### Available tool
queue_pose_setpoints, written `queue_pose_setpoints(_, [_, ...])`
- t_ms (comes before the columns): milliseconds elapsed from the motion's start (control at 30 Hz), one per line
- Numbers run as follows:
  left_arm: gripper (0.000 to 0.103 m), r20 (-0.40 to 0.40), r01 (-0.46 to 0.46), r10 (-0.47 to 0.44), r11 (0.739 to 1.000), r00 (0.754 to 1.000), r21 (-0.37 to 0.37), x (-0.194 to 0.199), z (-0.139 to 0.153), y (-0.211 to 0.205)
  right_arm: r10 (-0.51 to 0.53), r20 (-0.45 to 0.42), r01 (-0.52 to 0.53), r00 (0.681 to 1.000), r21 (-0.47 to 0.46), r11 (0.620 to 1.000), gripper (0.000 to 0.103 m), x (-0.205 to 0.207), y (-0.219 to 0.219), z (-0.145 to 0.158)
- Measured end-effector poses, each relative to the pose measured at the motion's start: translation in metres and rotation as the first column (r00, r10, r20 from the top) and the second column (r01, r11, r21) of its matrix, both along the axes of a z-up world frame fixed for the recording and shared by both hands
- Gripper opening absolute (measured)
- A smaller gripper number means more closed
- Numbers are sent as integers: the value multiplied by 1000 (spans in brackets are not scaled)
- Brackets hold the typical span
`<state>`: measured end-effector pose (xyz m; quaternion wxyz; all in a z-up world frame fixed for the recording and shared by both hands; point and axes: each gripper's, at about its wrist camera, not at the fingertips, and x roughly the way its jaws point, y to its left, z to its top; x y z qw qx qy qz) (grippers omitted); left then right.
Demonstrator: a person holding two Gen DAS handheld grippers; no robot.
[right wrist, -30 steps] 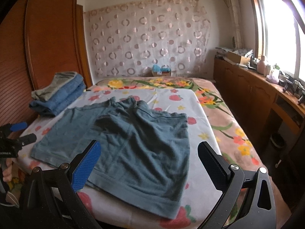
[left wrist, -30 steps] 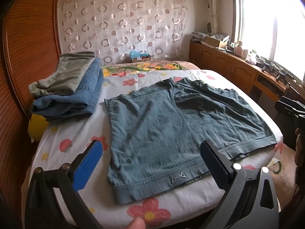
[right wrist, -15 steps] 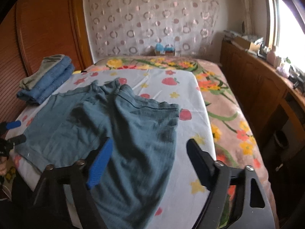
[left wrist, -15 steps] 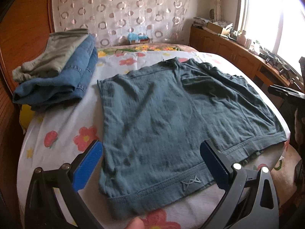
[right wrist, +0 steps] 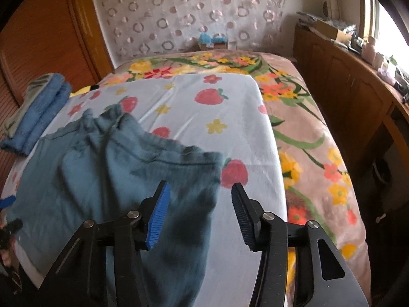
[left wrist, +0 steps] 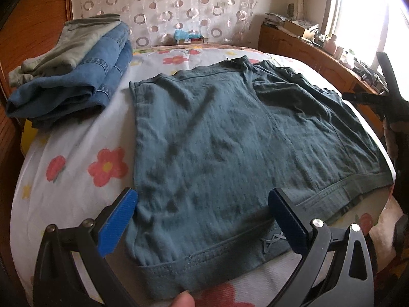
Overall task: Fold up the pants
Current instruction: 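Lower the right gripper onto the shorts' hem and close it, then close the left gripper on the shorts' hem corner while the right gripper holds the hem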
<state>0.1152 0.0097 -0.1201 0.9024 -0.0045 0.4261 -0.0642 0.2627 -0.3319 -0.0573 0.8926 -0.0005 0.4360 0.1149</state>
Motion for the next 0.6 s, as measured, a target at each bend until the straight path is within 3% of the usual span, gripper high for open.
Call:
queue_pose_setpoints(367, [103,23,2,-3,1000,1000,31,-2,-3,-2,-25,-23,25,999,-20,999,20,22,-1,-11])
queue_pose_setpoints(400, [103,23,2,-3,1000,1000,28,-2,-2,-2,-29,-25,28,999,-14,999,10,23,-1,-11])
queue_pose_setpoints(600, [103,29,7,-8,999,1000,36,-3,-3,-2,-22,-9,22,1000,18,1000,0,21,-6,-8])
